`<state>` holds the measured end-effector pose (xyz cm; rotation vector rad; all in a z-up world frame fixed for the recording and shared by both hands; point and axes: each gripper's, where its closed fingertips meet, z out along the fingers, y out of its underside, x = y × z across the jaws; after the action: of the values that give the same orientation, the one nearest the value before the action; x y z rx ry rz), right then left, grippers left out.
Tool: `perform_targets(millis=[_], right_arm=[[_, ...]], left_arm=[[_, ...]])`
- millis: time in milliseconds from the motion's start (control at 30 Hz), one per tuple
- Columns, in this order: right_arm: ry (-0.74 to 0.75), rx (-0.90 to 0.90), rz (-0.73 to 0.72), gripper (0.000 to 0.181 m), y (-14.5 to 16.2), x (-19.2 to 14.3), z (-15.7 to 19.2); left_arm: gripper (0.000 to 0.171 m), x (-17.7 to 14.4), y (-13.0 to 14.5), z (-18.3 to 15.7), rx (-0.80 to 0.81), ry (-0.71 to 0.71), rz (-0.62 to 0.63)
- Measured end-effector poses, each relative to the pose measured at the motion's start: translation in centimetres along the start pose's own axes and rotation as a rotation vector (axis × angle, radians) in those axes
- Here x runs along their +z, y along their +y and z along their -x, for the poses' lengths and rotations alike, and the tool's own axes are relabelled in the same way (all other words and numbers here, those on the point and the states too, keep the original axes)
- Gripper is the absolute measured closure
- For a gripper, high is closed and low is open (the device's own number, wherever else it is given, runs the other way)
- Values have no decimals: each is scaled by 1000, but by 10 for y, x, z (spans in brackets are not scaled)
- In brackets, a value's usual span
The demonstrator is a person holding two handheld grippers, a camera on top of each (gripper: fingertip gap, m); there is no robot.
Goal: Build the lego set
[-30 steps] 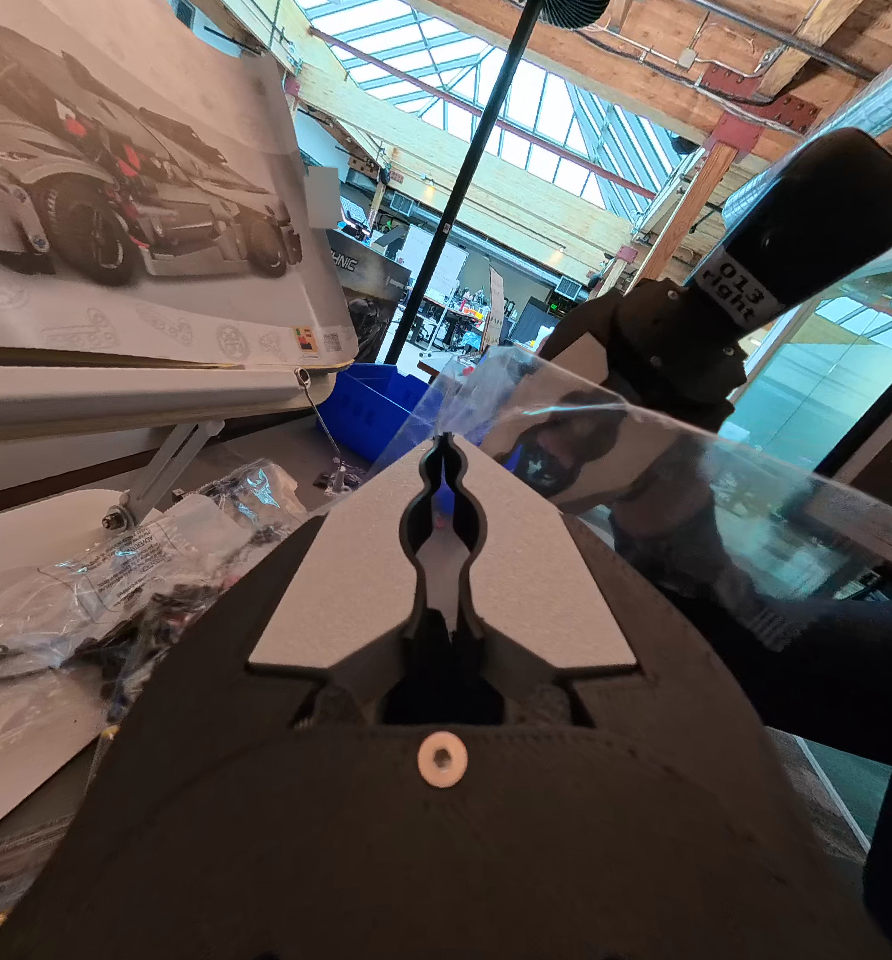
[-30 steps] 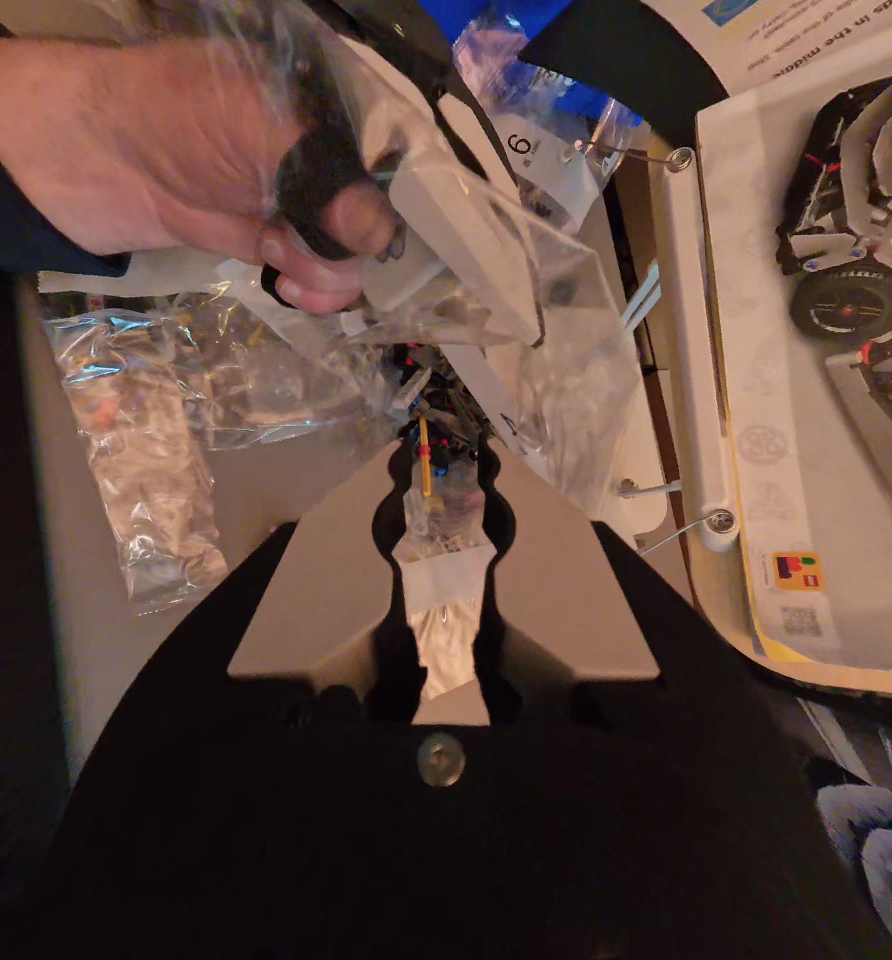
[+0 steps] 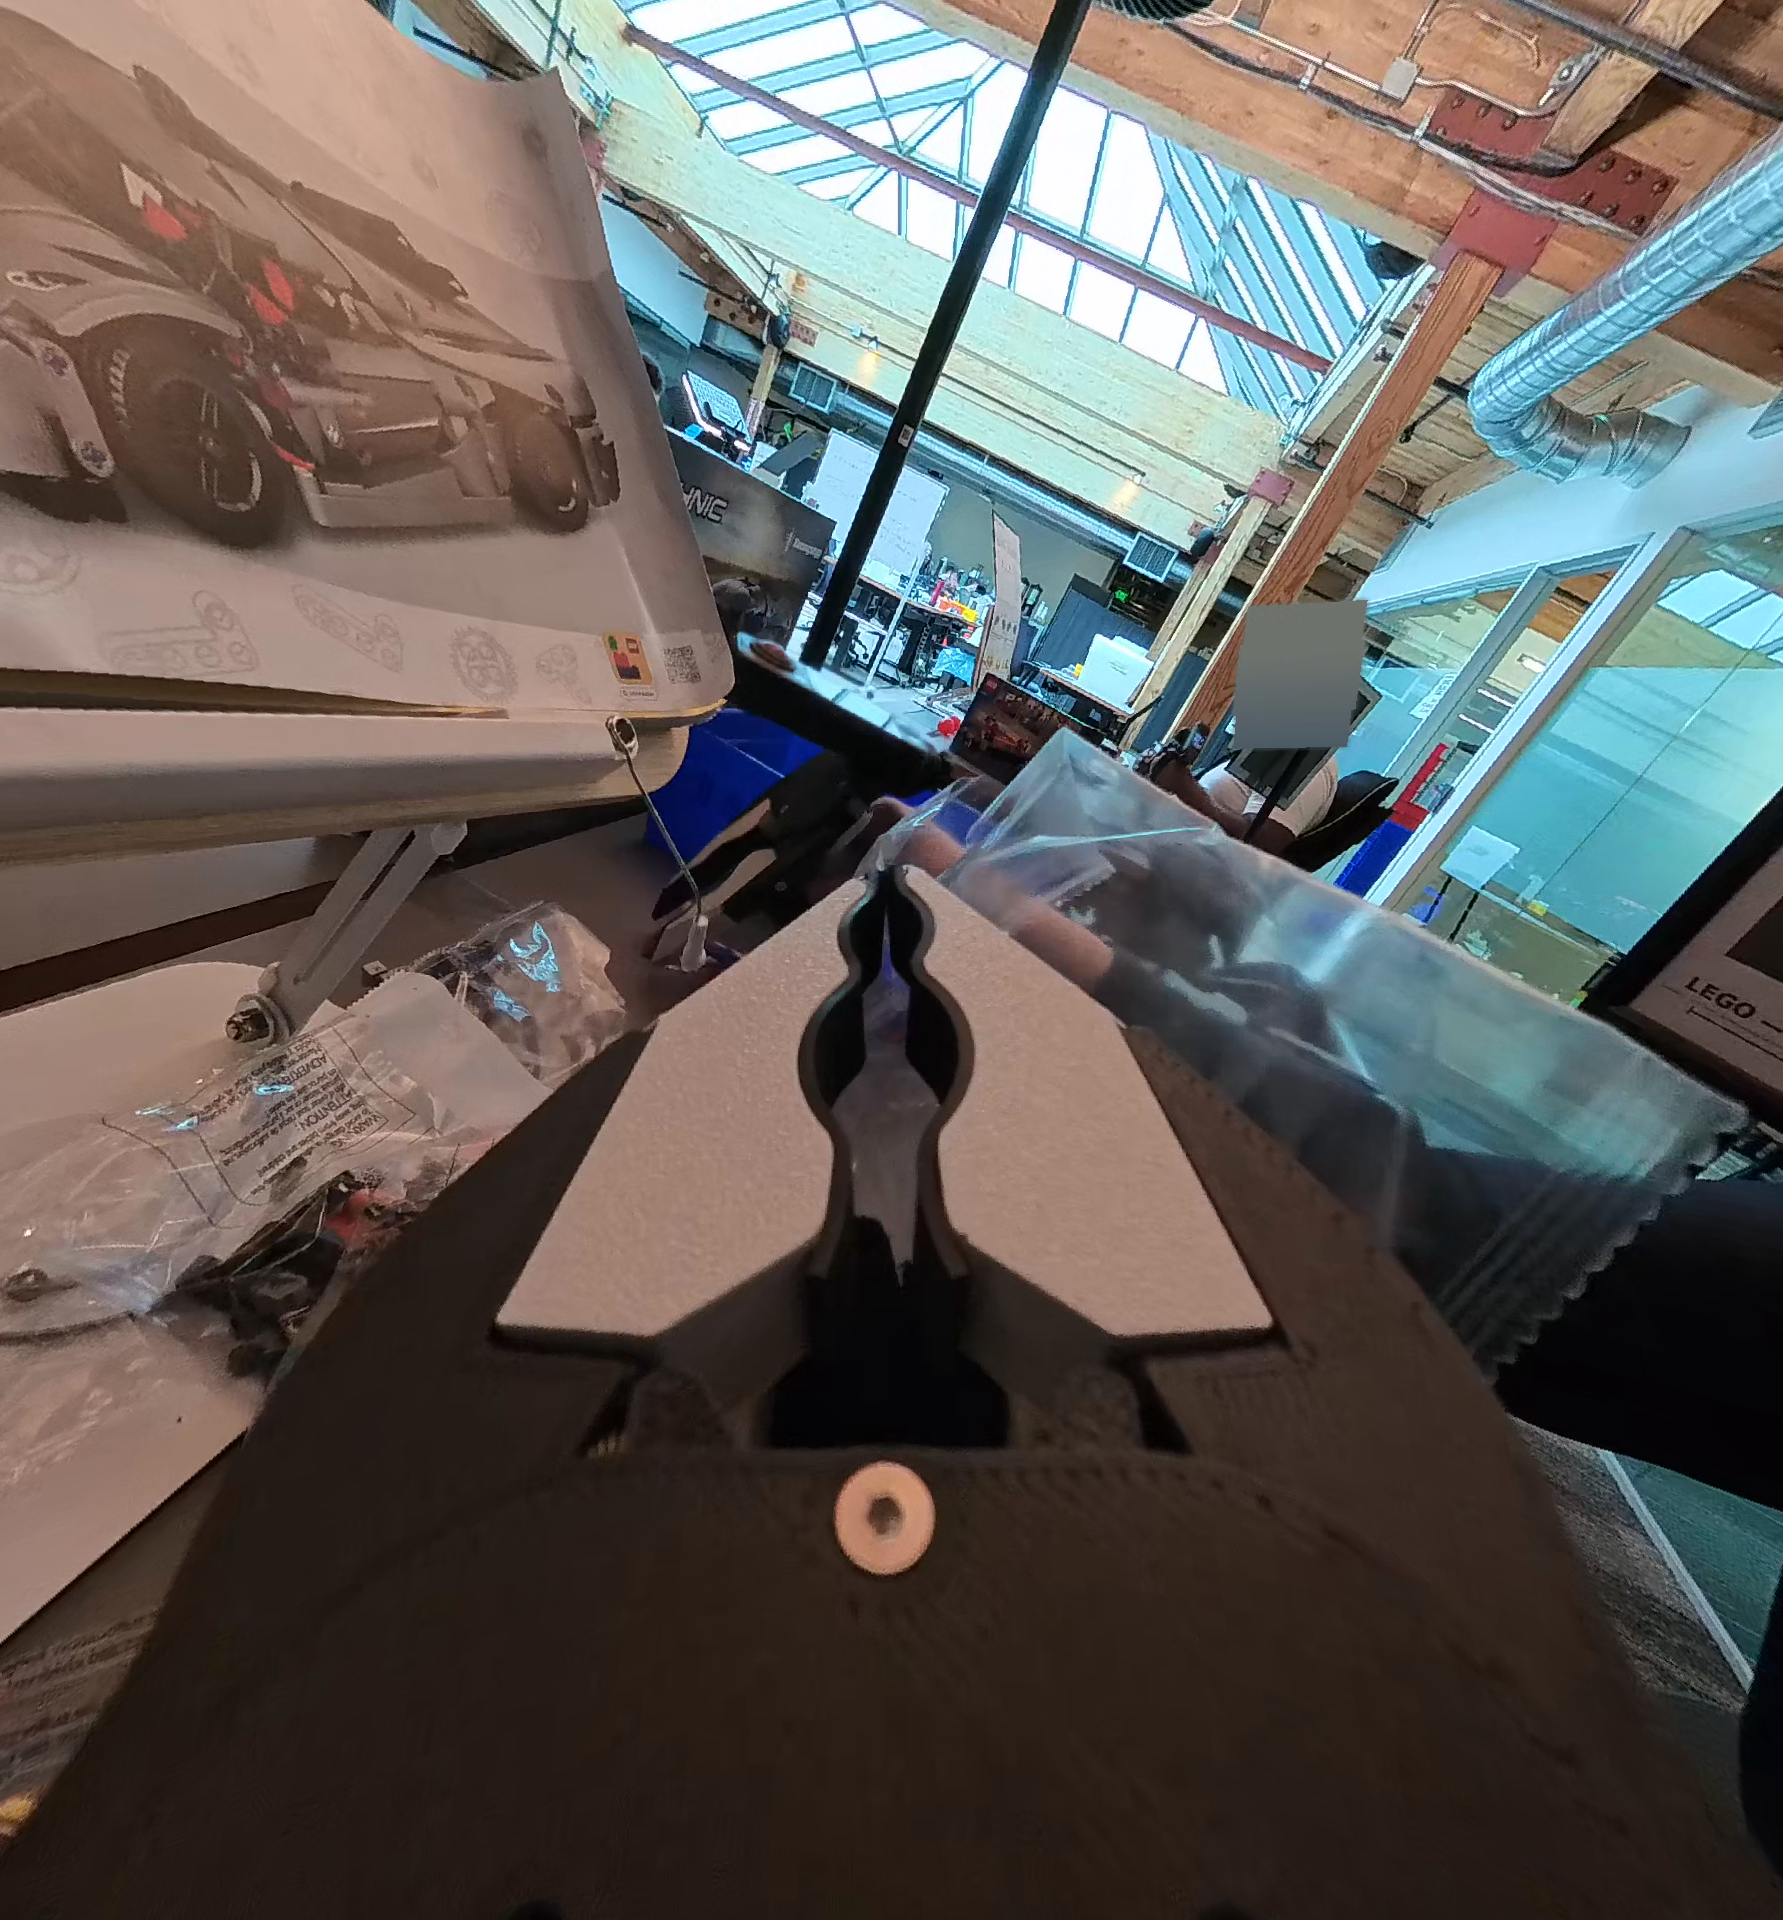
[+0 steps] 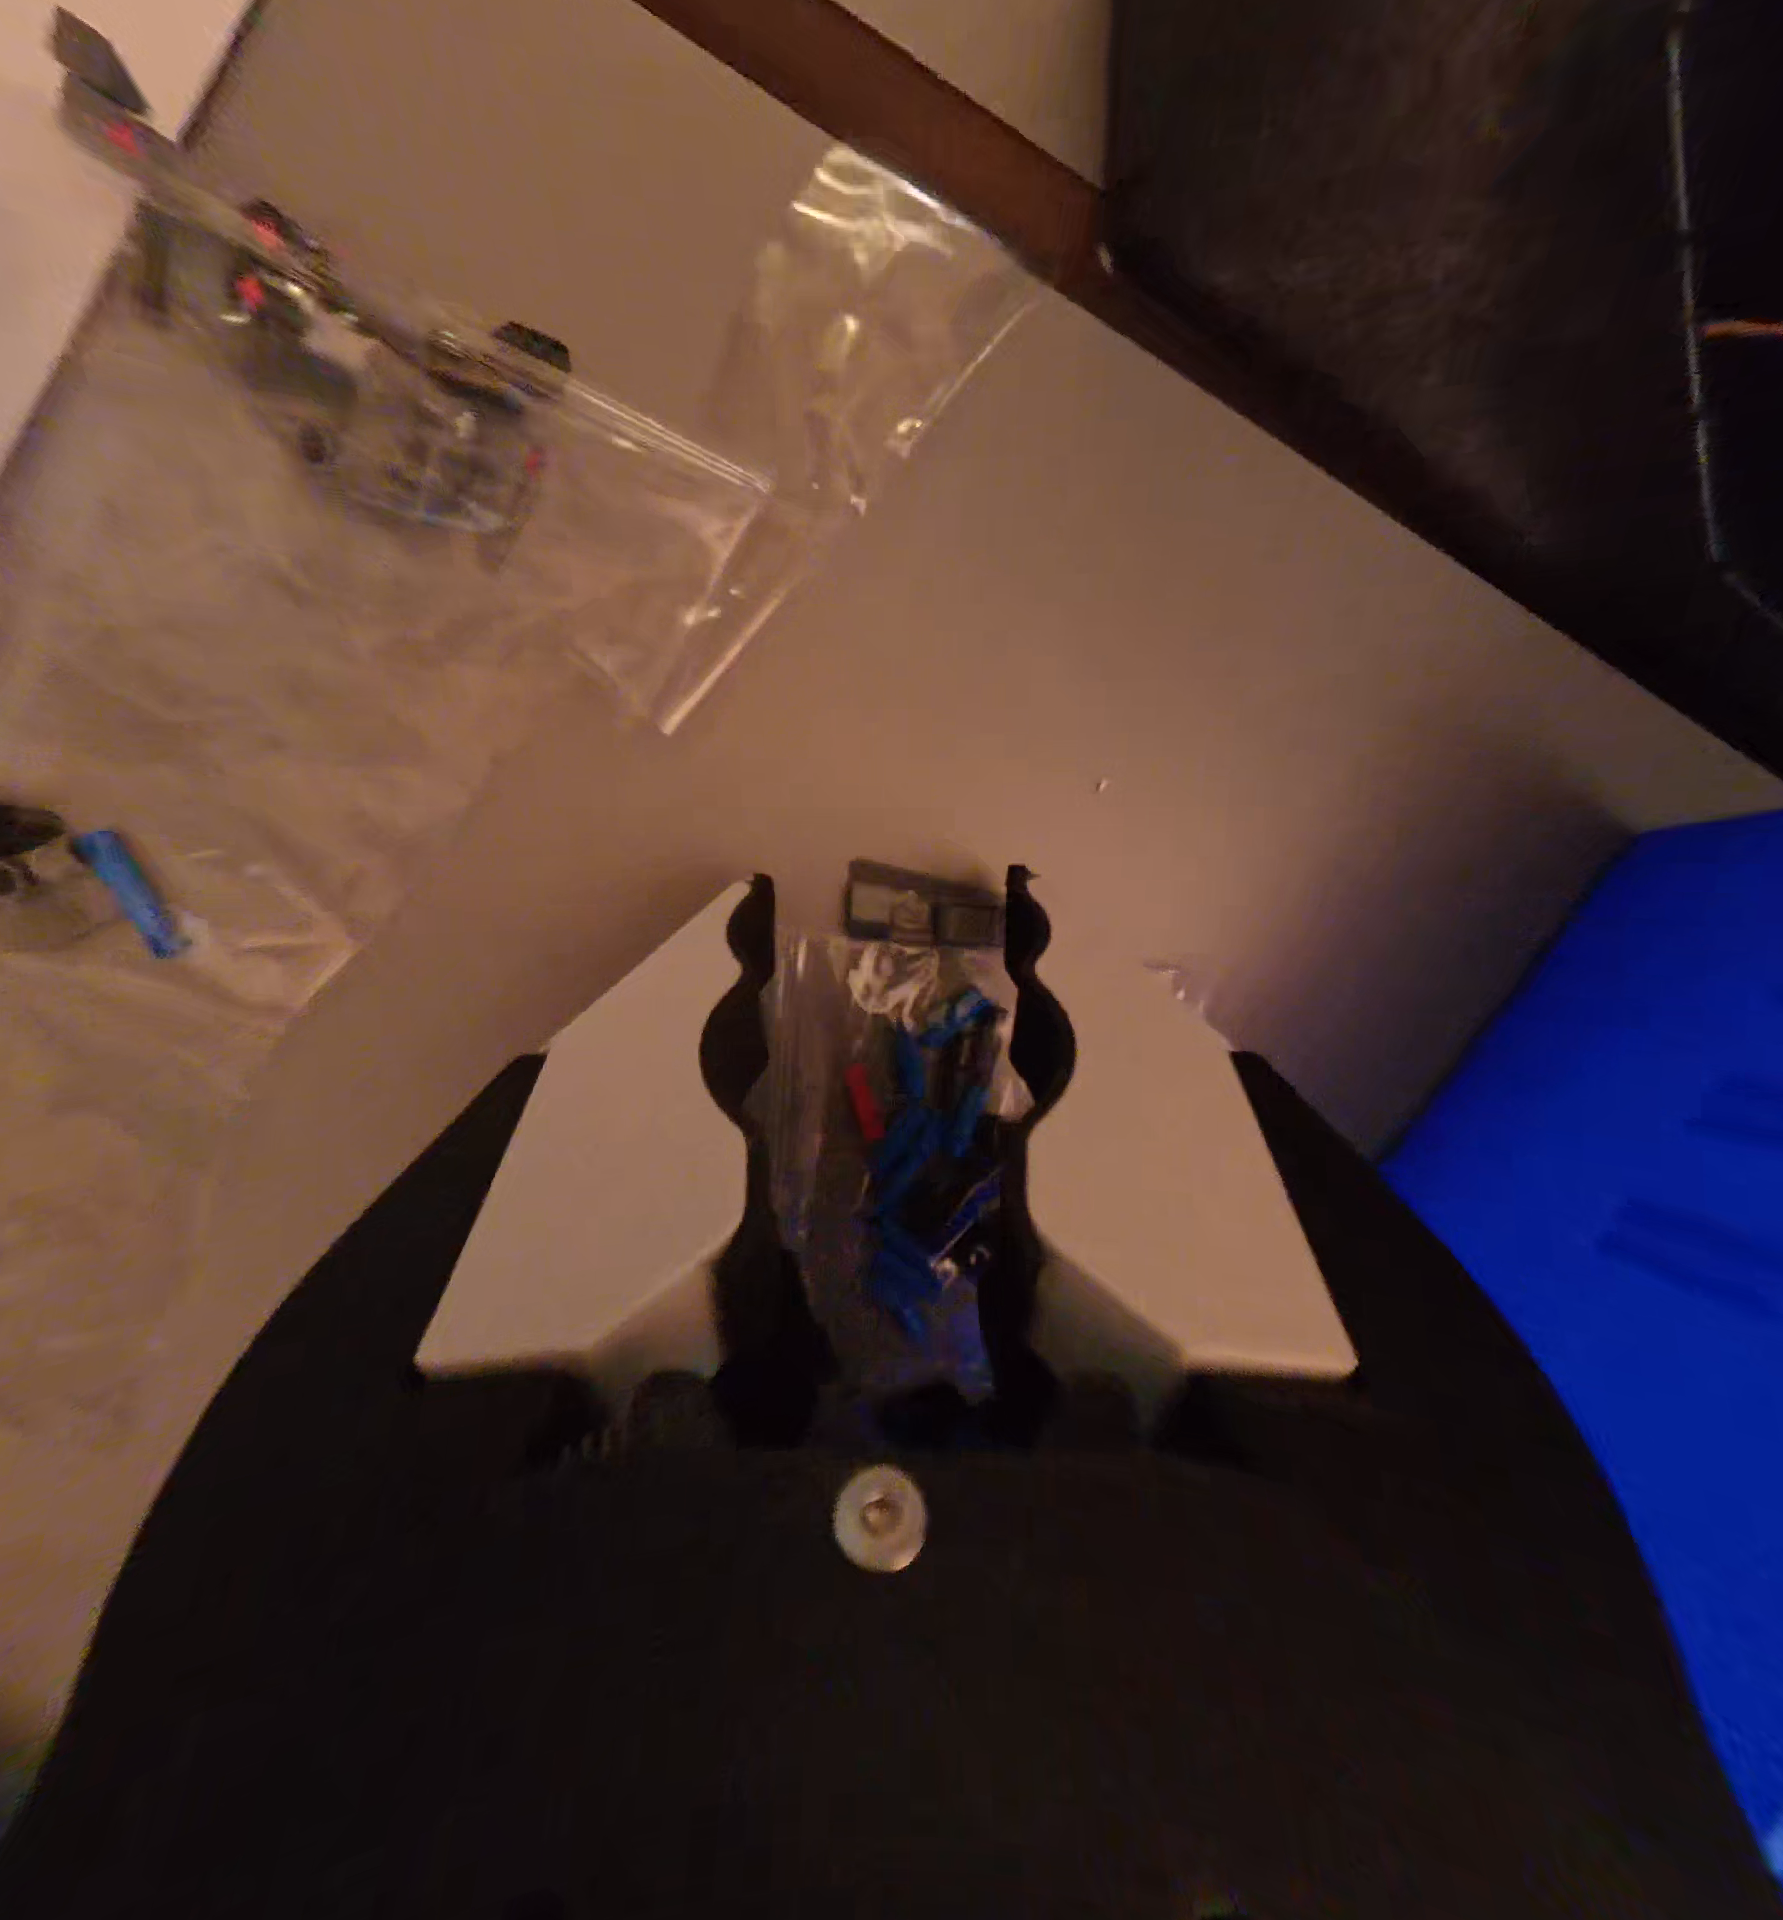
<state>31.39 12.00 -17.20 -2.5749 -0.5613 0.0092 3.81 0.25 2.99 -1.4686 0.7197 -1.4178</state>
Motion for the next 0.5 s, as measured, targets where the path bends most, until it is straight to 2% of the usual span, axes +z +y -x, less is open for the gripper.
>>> perform_targets(millis=[167,333,500], right_arm=[[-57,66,-19,150,3,5,-1],[-74,55,-23,177,3,5,1],[-100,48,-7,181,6,3,6]], left_arm=[[171,0,1,1,0,-1,2],[171,1,2,1,0,-2,5],[171,0,1,1,1,-3,2]])
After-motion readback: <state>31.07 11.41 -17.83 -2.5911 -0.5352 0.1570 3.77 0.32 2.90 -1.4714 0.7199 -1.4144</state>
